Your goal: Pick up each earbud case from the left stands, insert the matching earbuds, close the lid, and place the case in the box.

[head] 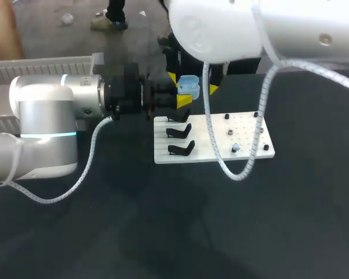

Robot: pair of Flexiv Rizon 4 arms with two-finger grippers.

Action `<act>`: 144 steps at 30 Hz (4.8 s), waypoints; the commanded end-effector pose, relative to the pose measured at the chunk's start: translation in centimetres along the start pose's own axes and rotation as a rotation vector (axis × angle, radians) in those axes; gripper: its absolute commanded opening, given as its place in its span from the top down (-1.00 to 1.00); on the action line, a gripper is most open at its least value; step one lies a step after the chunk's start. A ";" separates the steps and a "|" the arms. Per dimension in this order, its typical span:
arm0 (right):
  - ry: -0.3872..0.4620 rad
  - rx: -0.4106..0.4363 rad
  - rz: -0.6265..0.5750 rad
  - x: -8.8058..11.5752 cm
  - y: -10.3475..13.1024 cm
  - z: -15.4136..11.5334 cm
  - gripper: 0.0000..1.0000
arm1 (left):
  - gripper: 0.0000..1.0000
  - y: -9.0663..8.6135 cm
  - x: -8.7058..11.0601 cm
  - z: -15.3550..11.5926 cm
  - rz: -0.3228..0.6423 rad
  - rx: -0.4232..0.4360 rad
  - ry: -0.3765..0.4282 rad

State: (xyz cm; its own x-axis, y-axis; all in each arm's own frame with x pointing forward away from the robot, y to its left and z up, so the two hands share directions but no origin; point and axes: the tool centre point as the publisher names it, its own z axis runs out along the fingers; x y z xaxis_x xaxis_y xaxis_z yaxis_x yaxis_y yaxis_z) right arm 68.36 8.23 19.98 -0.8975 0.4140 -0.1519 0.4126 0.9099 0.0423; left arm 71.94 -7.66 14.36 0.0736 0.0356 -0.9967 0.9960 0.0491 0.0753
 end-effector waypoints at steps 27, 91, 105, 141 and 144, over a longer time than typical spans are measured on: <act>-0.160 -0.086 -0.049 4.3 -9.4 1.6 -1.00 | 1.00 -0.2 0.0 0.0 0.004 -0.007 -0.003; -0.159 -0.225 0.207 2.3 -10.9 16.0 -0.33 | 1.00 -0.2 0.0 0.0 0.004 -0.007 -0.003; -0.162 -0.223 0.203 1.5 -10.6 16.3 0.05 | 1.00 -0.2 0.0 0.0 0.004 -0.007 -0.003; -0.159 -0.210 0.211 0.9 -10.6 17.0 0.49 | 1.00 -0.2 0.0 0.0 0.004 -0.007 -0.003; -0.158 -0.208 0.209 0.9 -10.6 17.0 0.57 | 1.00 -0.2 0.0 0.0 0.004 -0.007 -0.003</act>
State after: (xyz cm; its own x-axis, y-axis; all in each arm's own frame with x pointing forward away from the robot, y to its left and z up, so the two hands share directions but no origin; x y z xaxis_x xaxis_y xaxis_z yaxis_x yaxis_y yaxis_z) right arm 65.74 -1.49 2.71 -0.7532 0.5994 -0.2709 0.5297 0.7969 0.2903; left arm 71.94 -7.66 14.36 0.0736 0.0356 -0.9967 0.9960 0.0490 0.0753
